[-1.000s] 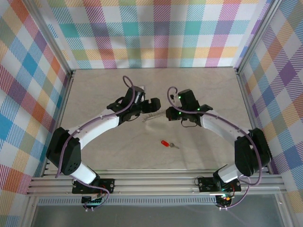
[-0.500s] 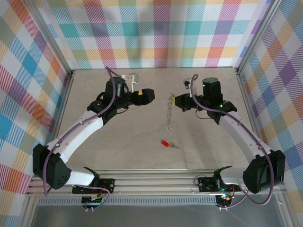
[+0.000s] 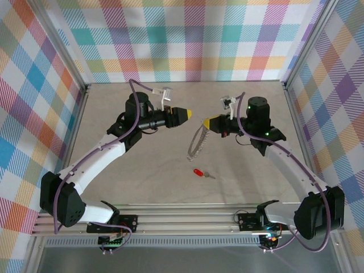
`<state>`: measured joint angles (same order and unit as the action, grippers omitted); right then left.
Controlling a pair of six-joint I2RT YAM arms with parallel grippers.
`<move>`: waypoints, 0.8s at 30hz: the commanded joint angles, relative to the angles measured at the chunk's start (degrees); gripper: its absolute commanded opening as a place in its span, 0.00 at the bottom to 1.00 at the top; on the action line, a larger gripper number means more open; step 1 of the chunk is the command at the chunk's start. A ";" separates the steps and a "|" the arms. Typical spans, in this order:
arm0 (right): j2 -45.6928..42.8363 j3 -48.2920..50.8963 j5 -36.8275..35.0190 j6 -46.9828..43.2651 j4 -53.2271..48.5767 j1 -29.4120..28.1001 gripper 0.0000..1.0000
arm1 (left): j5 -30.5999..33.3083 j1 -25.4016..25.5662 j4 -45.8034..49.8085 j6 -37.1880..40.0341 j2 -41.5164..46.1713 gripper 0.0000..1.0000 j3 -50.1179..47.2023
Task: Put the keys on the keyring
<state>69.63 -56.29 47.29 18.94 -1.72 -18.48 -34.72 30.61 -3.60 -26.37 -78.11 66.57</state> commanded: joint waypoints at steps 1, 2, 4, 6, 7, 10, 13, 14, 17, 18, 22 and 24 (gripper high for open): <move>-1.68 0.39 4.88 4.24 8.29 0.41 0.00 | -4.02 0.23 -4.61 -0.59 1.65 0.47 -0.98; -1.66 0.64 5.17 5.14 9.25 0.43 0.00 | -4.38 0.39 -5.01 -0.58 1.56 0.46 -1.04; -1.63 1.30 5.58 6.85 11.34 0.43 0.00 | -4.89 0.75 -5.77 -0.51 1.28 0.45 -1.14; -1.58 1.75 6.08 8.38 13.29 0.40 0.00 | -5.22 1.01 -6.37 -0.39 0.81 0.42 -1.07; -1.60 1.93 6.15 8.99 14.01 0.39 0.00 | -5.53 1.06 -6.78 -0.49 0.56 0.40 -1.00; -1.73 2.23 6.46 9.95 14.99 0.42 0.00 | -6.35 1.78 -8.02 -0.52 -0.06 0.37 -1.00; -1.95 2.61 6.43 10.26 15.22 0.42 0.00 | -7.23 2.72 -9.21 -0.51 -0.69 0.36 -0.80; -1.91 2.68 6.54 10.44 15.40 0.29 0.00 | -7.51 3.01 -9.32 -0.37 -1.10 0.36 -0.74; -2.10 3.10 6.89 11.26 16.44 0.30 0.00 | -7.36 3.79 -9.50 -0.13 -2.16 0.36 -0.73; -2.20 3.14 6.86 11.66 16.86 0.33 0.00 | -7.22 3.96 -9.58 -0.11 -2.41 0.36 -0.74; -2.39 3.47 7.09 12.14 17.52 0.29 0.00 | -6.33 4.50 -10.26 -0.32 -3.10 0.35 -1.15; -2.40 3.64 7.33 12.30 17.62 0.29 0.00 | -5.98 4.82 -10.55 -0.35 -3.15 0.35 -1.12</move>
<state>68.82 -52.99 52.62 30.39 11.75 -18.33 -40.64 34.65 -10.76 -26.59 -81.23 66.13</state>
